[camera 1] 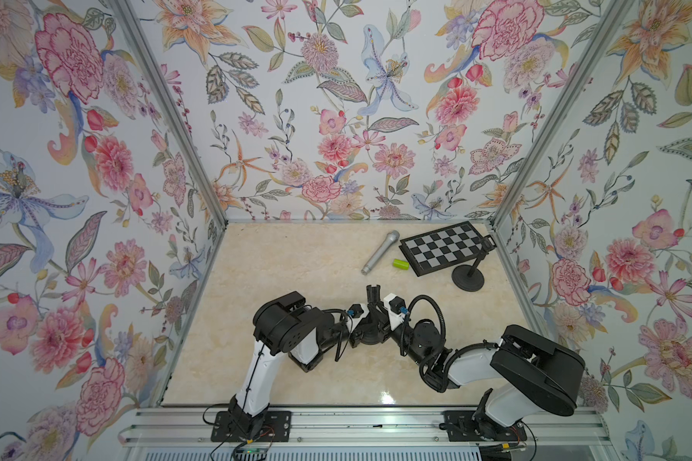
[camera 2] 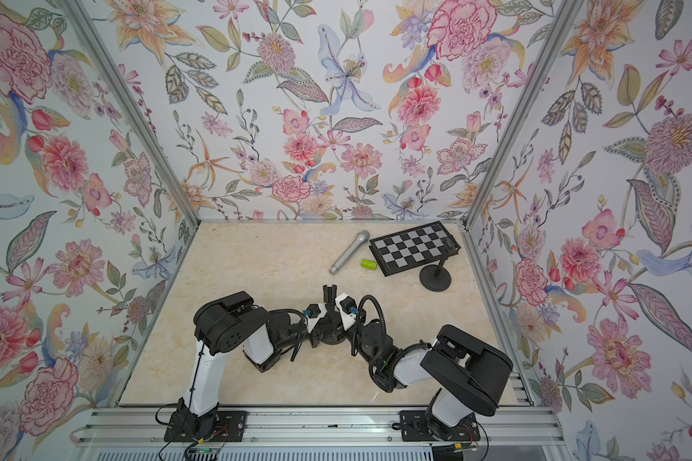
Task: Assemble a microphone stand
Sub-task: Screw the microphone stand pole into the microphone stand base.
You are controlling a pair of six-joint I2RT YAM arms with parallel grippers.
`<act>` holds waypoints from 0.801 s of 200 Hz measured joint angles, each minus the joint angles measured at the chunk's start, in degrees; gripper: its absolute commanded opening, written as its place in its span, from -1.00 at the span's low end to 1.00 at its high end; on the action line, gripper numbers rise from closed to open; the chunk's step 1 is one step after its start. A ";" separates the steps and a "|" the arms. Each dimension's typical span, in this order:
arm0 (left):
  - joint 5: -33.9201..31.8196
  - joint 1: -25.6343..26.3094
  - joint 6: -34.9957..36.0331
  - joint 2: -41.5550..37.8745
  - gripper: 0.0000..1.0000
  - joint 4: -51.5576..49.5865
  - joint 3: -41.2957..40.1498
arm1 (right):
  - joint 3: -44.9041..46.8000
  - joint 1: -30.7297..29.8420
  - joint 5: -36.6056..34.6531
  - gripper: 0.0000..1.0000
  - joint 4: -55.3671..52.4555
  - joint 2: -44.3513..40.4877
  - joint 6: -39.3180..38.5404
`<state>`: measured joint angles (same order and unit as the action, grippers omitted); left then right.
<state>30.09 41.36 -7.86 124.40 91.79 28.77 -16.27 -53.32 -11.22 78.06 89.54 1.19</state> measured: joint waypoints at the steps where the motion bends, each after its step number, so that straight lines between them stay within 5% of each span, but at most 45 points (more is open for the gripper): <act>1: -0.02 0.02 -0.02 0.00 -0.48 0.00 -0.02 | 0.15 0.15 0.39 -0.08 0.02 -0.02 0.13; 53: 0.46 0.61 1.95 0.00 -0.57 0.00 0.24 | 0.48 16.87 36.59 0.12 -16.06 -7.10 -5.51; 89: 0.85 0.59 3.10 0.00 -0.55 -0.02 0.28 | -6.62 21.00 50.42 0.10 -25.05 -9.31 -11.93; 110: 0.96 0.59 3.19 0.00 -0.55 -0.02 0.28 | -9.38 23.04 55.08 -0.05 -28.15 -7.48 -12.96; 160: 0.94 0.59 3.65 -0.04 -0.42 -0.02 0.13 | -11.80 24.26 56.61 -0.86 -29.86 -4.66 -12.94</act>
<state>31.03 41.95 -4.21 124.36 91.77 28.91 -28.08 -29.06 45.39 48.21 84.88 -11.75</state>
